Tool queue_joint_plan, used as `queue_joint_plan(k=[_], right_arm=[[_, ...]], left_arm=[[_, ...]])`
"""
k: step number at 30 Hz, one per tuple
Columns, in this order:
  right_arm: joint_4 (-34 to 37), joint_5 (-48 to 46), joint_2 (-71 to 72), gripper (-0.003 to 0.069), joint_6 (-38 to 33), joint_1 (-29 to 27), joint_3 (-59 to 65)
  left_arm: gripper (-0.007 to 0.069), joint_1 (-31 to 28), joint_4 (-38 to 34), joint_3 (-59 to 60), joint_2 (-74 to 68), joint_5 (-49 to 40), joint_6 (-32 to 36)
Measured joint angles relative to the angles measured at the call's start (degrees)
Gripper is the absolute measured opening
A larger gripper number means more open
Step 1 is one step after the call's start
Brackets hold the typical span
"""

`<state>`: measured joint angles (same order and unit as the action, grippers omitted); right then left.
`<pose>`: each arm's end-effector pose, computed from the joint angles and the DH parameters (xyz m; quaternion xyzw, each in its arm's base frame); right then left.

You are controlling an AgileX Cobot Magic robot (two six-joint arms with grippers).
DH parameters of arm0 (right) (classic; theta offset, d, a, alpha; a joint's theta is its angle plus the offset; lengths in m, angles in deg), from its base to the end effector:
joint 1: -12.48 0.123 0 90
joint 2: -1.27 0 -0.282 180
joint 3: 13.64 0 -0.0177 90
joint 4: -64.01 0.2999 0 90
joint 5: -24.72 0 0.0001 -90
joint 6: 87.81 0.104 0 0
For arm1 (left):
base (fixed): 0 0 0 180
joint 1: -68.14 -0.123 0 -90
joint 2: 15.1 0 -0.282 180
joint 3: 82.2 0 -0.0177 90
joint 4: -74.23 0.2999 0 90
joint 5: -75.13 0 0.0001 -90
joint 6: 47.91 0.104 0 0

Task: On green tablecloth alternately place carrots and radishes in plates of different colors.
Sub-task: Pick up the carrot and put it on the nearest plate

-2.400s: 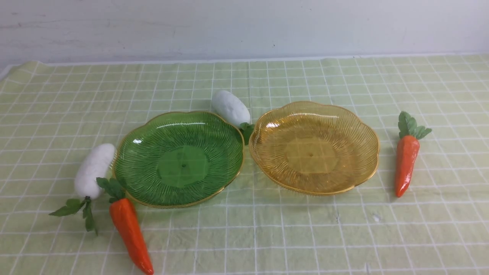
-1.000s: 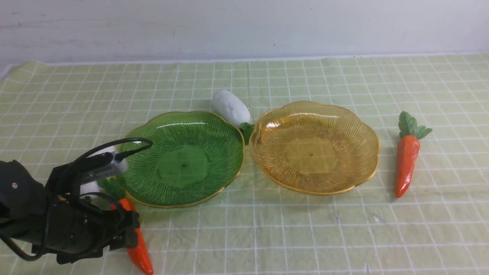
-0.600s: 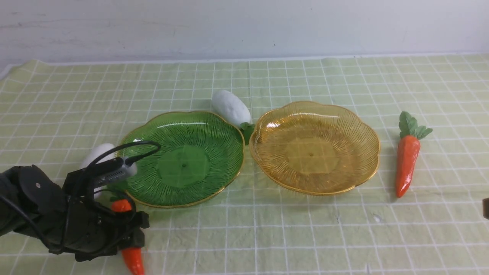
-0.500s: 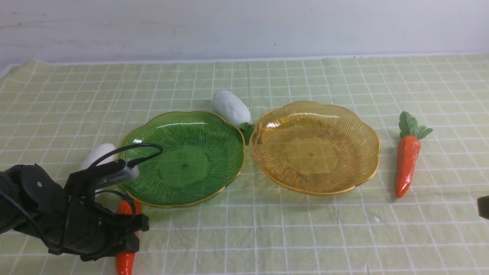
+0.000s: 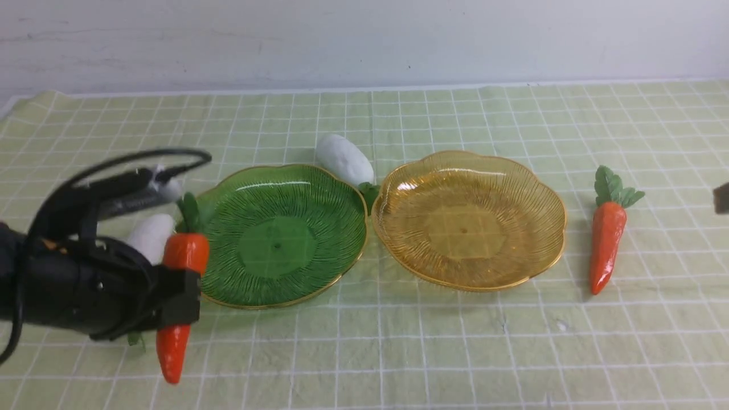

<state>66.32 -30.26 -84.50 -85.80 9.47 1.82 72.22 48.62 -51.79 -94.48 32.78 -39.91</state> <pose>0.3184 -0.0133 0.2681 0.0508 0.9770 0.0167 0.2062 0.2842 -0.0507 0.2298 -0.0228 0.9541 -0.1762 0.2409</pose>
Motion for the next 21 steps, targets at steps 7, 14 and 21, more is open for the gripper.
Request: queue_joint_plan(k=[7,14,21], right_arm=[[6.19,3.53,-16.16,0.0211,-0.63,-0.05,-9.2],[8.25,5.15,-31.91,0.0472,-0.87,-0.05,-18.5],[12.25,5.64,-40.88,0.0505,-2.4,-0.05,-22.03]], left_arm=[[0.0205,0.0,0.0,-15.74,-11.11,-2.48,5.0],[0.0206,0.0,0.0,-25.44,-26.91,-2.65,8.74],[0.0441,0.0,-2.37,-27.86,-36.12,-3.42,9.18]])
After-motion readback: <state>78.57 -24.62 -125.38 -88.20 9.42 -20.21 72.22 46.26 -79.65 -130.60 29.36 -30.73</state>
